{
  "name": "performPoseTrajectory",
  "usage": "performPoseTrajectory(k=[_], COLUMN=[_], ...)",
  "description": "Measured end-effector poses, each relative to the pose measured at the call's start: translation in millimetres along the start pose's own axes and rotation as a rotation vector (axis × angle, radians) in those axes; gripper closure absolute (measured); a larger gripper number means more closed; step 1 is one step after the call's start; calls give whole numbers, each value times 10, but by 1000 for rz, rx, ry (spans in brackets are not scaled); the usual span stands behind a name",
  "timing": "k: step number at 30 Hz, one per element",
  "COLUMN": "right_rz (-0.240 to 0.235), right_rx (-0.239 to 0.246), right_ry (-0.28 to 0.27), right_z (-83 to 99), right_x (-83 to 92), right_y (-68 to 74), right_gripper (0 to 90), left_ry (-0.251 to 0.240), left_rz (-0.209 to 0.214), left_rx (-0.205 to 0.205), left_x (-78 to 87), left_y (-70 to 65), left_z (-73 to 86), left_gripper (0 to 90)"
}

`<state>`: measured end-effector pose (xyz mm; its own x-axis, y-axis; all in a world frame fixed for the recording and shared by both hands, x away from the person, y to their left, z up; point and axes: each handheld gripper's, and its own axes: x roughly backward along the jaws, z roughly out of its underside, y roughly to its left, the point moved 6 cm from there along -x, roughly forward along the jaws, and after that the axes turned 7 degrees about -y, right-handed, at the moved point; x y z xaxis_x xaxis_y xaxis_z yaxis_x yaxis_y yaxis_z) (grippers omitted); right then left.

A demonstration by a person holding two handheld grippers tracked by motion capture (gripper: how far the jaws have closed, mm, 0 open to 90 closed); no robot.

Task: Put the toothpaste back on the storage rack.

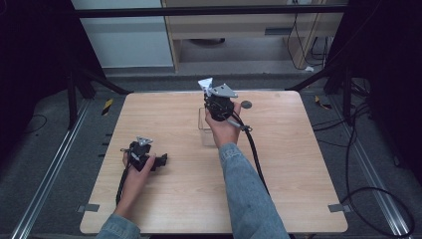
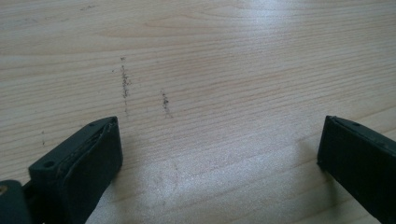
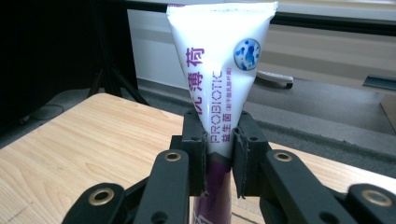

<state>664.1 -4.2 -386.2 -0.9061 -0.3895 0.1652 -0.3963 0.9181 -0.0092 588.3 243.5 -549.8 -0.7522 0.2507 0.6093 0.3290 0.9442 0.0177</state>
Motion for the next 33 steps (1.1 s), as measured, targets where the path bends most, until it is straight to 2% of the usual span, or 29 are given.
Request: performPoseTrajectory(k=[9, 20, 22, 33], right_rz=[-10, -7, -19, -20], right_rx=[-4, 15, 24, 38], right_ry=[16, 59, 67, 92], right_z=[52, 175, 190, 220], right_x=[-27, -57, -65, -75], right_y=[7, 4, 16, 18], right_gripper=[770, 768, 767, 766], left_ry=[0, 0, 0, 0], left_rz=[0, 0, 0, 0], left_rx=[0, 0, 0, 0], left_x=[0, 0, 0, 0], left_y=[0, 0, 0, 0], left_z=[0, 0, 0, 0], left_gripper=[0, 0, 0, 0])
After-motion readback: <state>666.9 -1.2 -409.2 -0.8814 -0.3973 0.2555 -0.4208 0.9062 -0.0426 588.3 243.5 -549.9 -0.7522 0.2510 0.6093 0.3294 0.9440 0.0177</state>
